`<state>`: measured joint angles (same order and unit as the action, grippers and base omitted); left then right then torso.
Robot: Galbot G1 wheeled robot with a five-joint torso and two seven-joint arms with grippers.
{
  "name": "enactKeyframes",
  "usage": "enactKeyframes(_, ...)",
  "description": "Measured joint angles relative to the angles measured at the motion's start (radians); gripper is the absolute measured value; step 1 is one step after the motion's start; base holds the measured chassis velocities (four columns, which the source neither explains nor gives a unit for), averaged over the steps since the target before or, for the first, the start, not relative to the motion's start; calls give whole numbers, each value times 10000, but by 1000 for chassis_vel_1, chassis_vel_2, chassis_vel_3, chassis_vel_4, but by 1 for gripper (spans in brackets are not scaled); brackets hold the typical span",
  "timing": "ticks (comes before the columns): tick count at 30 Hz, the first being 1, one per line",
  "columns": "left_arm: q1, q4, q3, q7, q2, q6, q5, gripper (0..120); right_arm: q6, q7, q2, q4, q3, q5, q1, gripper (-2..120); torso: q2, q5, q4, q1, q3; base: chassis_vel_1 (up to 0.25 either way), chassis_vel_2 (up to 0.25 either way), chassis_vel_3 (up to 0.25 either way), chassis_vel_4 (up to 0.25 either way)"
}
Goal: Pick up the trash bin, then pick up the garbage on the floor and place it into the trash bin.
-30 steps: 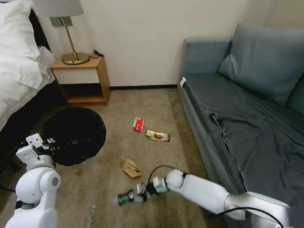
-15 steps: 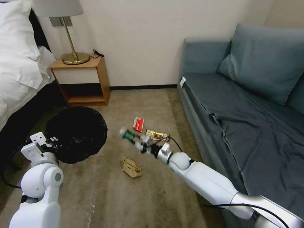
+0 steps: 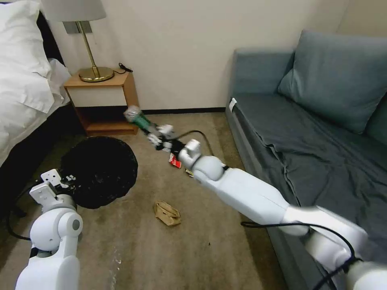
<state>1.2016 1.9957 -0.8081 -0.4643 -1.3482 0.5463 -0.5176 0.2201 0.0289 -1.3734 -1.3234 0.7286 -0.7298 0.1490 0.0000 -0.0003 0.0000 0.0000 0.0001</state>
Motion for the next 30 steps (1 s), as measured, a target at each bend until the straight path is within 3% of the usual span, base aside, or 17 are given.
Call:
enactKeyframes(11,93,87,1,5,-135,-25,8,1,307,-107,-1637,1856,1911,292,-395,25,0,0,1,0,0,0,0,0,0)
enactKeyframes(22,21,169,136,-59,-220,44,145,1,684,-388,-2118,2880,2151,1136,22,28,-1,1,-1,0,0,0,0,0,0)
enactKeyframes(24,29,188,131,-72,-213,63,154,1,680,-412,-2146,2864,2065,1268,19,39,0,3,-1,0,0,0,0,0,0)
enactKeyframes(27,37,192,124,-74,-210,66,154,1,671,-420,-2145,2839,2038,1289,8,44,0,3,-1,0,0,0,0,0,0)
enactKeyframes(29,77,193,101,-81,-195,66,158,1,611,-420,-2108,2673,1968,1287,-40,57,0,3,-1,0,-1,0,0,0,0)
enactKeyframes(30,77,193,101,-81,-195,66,158,1,611,-420,-2108,2673,1968,1287,-40,57,0,3,-1,0,-1,0,0,0,0)
